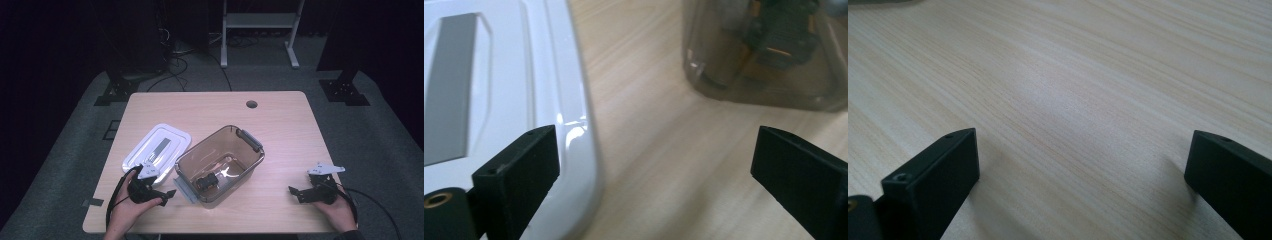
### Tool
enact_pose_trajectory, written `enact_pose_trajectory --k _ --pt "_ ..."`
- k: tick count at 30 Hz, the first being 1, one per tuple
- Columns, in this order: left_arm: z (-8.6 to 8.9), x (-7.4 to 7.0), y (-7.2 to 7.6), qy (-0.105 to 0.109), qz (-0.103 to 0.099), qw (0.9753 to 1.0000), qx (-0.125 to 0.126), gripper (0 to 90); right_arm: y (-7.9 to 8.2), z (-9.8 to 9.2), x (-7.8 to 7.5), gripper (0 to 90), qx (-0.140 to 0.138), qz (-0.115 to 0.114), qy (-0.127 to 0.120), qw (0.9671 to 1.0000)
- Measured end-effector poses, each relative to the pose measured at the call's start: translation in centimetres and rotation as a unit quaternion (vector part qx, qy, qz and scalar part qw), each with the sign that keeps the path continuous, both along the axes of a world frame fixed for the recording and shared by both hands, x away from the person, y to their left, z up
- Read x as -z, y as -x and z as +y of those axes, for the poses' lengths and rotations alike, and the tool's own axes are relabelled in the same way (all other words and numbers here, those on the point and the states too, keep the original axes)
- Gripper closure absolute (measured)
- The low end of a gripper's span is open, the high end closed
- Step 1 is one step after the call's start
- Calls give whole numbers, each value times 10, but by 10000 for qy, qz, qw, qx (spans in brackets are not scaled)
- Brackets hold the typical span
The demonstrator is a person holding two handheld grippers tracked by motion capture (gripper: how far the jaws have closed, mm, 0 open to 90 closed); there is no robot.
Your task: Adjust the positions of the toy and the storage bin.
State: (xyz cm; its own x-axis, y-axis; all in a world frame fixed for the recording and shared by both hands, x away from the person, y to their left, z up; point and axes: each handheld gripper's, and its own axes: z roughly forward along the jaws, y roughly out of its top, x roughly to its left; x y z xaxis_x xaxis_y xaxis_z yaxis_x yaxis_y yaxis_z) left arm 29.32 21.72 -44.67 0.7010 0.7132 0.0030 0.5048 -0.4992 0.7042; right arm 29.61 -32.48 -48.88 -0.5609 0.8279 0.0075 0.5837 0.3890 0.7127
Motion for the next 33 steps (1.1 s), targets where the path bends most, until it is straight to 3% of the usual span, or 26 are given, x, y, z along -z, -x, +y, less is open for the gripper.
enact_pose_trajectory --k 6,18,20,33 --pt "7 -4 -18 72 -46 9996 -268 79 0 0 0 0 21 7 -1 10000" --pt "10 -12 -46 80 -76 9988 -482 146 0 1 0 0 31 1 -1 10000" --pt "11 -12 -54 62 -113 9985 -528 205 0 1 0 0 27 -3 5 10000" --pt "17 -10 -87 -34 -225 9968 -772 366 0 1 0 0 26 -1 5 10000"
